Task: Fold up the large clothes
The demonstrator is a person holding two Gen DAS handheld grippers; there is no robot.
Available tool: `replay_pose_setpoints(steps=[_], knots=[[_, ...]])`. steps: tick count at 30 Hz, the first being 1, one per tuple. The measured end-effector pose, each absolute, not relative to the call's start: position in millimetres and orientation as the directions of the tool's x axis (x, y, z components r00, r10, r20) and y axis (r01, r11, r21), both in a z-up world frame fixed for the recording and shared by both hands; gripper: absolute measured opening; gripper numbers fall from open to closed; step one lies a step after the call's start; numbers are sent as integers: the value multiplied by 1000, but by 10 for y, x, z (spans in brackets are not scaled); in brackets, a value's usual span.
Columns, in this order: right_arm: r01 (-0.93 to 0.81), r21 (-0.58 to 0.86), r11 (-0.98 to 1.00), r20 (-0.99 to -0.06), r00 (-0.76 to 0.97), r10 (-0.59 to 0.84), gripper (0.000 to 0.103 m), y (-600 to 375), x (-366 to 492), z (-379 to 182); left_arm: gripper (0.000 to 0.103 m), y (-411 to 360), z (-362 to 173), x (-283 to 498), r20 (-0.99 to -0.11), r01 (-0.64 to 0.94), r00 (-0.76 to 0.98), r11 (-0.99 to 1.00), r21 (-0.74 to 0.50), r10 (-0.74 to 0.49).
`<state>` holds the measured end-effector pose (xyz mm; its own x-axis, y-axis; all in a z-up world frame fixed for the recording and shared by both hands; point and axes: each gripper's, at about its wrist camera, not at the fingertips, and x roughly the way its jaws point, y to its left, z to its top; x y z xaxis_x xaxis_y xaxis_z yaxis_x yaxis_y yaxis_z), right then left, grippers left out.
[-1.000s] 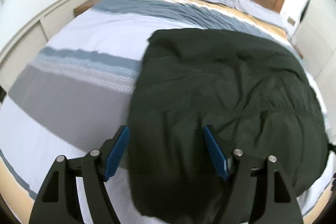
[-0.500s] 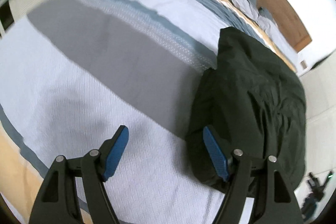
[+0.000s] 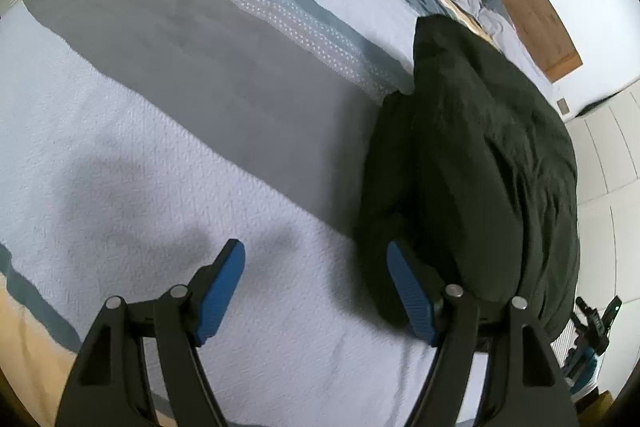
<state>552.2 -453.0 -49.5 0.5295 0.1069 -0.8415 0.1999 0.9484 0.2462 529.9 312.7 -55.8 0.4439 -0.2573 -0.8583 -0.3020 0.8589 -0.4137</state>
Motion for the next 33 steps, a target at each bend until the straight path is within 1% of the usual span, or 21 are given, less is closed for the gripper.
replay_pose_setpoints(steps=[3, 7, 10, 12, 14, 15, 16, 22, 27, 29, 33], knots=[[216, 267, 939, -841, 527, 118, 102, -4575, 5574, -526, 73, 3168, -482, 5376, -812, -270, 490, 830, -488, -318], [240, 323, 916, -836, 526, 157, 102, -4657, 5653, -608, 73, 3220, -475, 5629, -686, -219, 544, 707, -672, -483], [243, 371, 896, -826, 527, 199, 102, -4691, 5716, -679, 75, 3155, -521, 5878, -638, -181, 522, 657, -732, -566], [238, 406, 882, -820, 522, 236, 102, -4701, 5768, -743, 75, 3084, -529, 6058, -637, -162, 509, 662, -732, -579], [237, 430, 871, -816, 514, 263, 102, -4717, 5817, -808, 76, 3016, -537, 6195, -613, -132, 508, 649, -749, -605], [234, 447, 863, -812, 511, 282, 102, -4724, 5842, -844, 79, 2998, -542, 6266, -607, -127, 508, 644, -755, -611], [232, 467, 853, -807, 507, 304, 102, -4734, 5871, -885, 80, 2993, -555, 6313, -605, -127, 507, 641, -757, -614], [222, 565, 794, -770, 487, 412, 102, -4765, 6044, -1138, 80, 2833, -771, 6669, -599, -129, 464, 620, -774, -652], [222, 614, 757, -749, 467, 471, 102, -4795, 6210, -1341, 80, 2630, -967, 6787, -604, -114, 415, 620, -777, -680], [219, 632, 743, -739, 459, 493, 102, -4799, 6260, -1405, 81, 2593, -1037, 6832, -594, -114, 414, 608, -785, -690], [213, 702, 680, -689, 443, 573, 102, -4776, 6370, -1583, 82, 2585, -1181, 6894, -549, -132, 402, 547, -827, -733]])
